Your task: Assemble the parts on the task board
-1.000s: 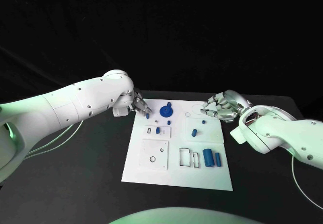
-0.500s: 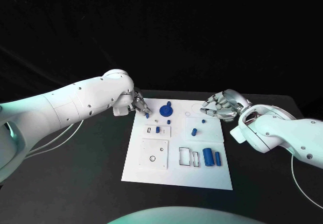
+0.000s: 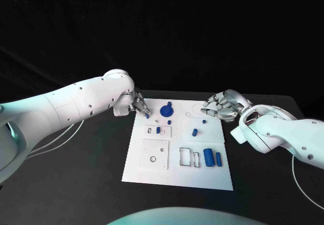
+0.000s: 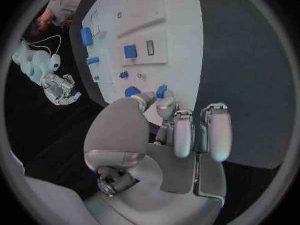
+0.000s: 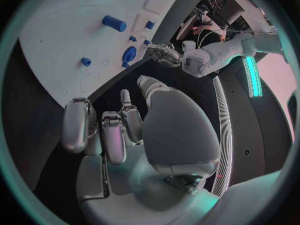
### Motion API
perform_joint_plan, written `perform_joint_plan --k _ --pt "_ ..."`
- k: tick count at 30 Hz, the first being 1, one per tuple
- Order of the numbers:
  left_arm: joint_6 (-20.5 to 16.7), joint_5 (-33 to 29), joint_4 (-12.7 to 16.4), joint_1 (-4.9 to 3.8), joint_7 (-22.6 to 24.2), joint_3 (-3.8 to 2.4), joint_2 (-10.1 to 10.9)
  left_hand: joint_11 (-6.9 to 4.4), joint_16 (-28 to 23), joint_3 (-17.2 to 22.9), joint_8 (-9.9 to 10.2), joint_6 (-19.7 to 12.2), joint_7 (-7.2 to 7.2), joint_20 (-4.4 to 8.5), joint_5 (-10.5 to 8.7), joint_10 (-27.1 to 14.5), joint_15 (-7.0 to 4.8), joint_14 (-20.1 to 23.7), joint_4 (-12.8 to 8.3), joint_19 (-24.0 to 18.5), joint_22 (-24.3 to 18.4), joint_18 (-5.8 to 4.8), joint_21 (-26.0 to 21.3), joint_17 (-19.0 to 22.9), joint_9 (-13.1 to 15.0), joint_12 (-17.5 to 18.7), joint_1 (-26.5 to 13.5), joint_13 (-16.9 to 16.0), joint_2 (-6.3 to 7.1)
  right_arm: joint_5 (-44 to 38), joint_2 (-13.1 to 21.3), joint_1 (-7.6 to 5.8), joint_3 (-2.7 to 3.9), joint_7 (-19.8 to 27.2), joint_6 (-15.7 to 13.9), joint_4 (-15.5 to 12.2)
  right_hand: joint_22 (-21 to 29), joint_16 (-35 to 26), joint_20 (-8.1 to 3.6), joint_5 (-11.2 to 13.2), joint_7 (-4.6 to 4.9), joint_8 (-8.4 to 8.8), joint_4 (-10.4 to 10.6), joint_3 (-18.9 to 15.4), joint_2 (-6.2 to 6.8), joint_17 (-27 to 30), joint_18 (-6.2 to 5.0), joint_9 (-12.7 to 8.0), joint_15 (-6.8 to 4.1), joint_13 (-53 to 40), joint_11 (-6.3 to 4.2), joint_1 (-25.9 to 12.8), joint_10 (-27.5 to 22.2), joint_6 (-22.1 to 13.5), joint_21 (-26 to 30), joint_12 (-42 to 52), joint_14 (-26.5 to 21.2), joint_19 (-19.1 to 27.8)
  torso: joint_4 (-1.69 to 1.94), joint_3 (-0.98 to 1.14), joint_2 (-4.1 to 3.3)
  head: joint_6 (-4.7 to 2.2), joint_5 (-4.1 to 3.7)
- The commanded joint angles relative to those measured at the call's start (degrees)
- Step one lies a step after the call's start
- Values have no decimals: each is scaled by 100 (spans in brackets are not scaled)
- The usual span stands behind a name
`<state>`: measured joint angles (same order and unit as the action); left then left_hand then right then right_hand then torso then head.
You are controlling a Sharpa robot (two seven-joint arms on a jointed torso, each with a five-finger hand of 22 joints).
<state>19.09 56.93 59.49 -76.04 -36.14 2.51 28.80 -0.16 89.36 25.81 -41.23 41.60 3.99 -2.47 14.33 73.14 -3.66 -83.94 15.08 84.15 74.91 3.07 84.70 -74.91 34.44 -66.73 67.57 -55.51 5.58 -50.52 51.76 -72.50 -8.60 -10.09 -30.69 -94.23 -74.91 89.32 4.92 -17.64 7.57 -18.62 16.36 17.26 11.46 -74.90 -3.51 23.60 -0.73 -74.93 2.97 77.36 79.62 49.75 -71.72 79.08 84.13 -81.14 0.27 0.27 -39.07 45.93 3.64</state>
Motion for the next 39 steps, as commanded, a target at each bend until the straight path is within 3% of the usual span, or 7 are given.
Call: perform_joint_plan --k 1,14,17,23,27,33,39 --pt "91 -36 -8 6 55 4 -19 -43 19 119 -38 42 -21 -5 -52 -8 -25 -591 -61 154 940 -115 -27 -1447 -6 -16 145 1 -14 -50 -6 4 0 13 73 -2 -221 -26 5 -35 -1 -27 -5 28 -7 -1255 -111 9 -40 -119 -9 -58 -18 -55 35 -20 523 45 -3 1 -3 5 -2" --pt "103 -69 -66 11 103 12 -38 -63 18 844 -218 -18 -40 19 -41 4 -43 -591 -517 164 965 -119 -27 -1446 31 15 389 47 -46 -50 -12 4 0 15 76 -4 -222 -25 5 -47 -2 -29 -4 33 -9 -1258 -110 13 -40 -124 -10 -60 -14 -55 35 -15 524 44 4 4 4 1 1" --pt "84 -101 -66 15 111 13 -30 -54 21 1090 -300 -50 -28 15 42 17 -36 -592 -691 169 975 -121 -25 -1449 66 28 384 62 -36 -50 -13 4 0 16 77 -3 -222 -25 5 -47 -2 -29 -4 33 -9 -1258 -110 13 -40 -124 -10 -60 -14 -55 35 -15 524 44 1 3 5 -6 8" --pt "-58 -249 20 28 171 15 45 -39 27 1707 -600 -31 -3 2 430 92 -24 -594 -1119 188 1012 -128 -8 -1458 241 20 223 52 11 -49 -14 4 1 19 76 -1 -224 -26 4 -61 -2 -31 -4 38 -10 -1257 -110 16 -41 -123 -10 -61 -14 -54 33 -16 524 41 0 7 4 -15 25" --pt "-254 -410 211 33 248 14 180 -65 22 1939 -755 34 -29 19 892 169 -47 -593 -1290 205 1041 -134 12 -1451 363 -24 35 -2 89 -47 -10 4 1 20 75 0 -224 -26 4 -61 -2 -31 -4 38 -10 -1257 -110 16 -41 -123 -10 -61 -14 -54 33 -16 524 41 11 7 10 -16 29" --pt "-544 -561 683 34 339 12 483 -97 19 2063 -847 107 -63 48 1304 222 -76 -592 -1432 219 1065 -139 28 -1445 453 -35 -130 -21 156 -46 -2 4 1 20 74 2 -224 -26 4 -61 -2 -31 -4 38 -10 -1257 -110 16 -41 -123 -10 -61 -14 -54 33 -16 524 41 16 5 18 -17 43" --pt "-764 -553 1265 34 378 10 799 -115 20 2107 -885 159 -84 65 1537 259 -94 -592 -1504 233 1087 -145 45 -1447 495 -44 -210 -37 195 -45 4 4 1 22 74 5 -224 -26 4 -61 -2 -31 -4 38 -10 -1257 -110 16 -41 -123 -10 -61 -14 -54 33 -16 524 41 27 6 35 -5 53"
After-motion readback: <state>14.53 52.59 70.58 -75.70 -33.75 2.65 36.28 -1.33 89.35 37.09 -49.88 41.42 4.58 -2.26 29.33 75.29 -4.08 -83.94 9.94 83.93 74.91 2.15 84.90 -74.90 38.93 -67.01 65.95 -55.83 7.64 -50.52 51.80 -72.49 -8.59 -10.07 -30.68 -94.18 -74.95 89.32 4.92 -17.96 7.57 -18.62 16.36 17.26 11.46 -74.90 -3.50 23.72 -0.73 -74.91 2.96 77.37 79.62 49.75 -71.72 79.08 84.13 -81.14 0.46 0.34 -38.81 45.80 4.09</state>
